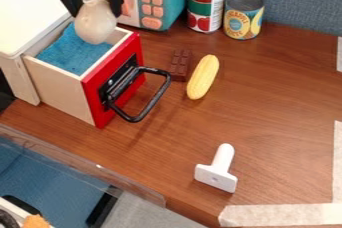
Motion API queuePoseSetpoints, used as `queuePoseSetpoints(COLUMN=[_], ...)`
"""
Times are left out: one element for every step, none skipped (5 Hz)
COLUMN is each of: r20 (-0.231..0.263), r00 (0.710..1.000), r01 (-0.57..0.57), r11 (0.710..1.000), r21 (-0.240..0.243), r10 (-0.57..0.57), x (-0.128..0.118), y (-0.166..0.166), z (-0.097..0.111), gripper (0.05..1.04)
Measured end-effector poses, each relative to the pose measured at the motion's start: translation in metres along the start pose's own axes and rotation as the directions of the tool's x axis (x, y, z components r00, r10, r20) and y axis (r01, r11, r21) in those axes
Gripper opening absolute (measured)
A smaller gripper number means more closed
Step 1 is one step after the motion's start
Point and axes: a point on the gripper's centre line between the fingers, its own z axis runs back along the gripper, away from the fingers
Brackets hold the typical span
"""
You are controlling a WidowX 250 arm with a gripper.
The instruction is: Move the white object to the middle of the table
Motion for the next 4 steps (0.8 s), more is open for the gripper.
queuePoseSetpoints(r20=[-0.018, -0.048, -0.058, -0.038], r00=[0.996, 0.987, 0.976, 0.967], r01=[0.089, 0.149, 0.206, 0.249], r11=[0.996, 0.987, 0.976, 0.966], r21=[-0.022, -0.060, -0.067, -0.072], r10=[-0.089, -0.152, -0.210, -0.252], x=[-0.019, -0.035, -0.050, -0.059], y=[-0.024, -0.043, -0.067, -0.090], z=[0.001, -0.005, -0.009, -0.013], gripper=[0.786, 0.786, 0.786, 0.786])
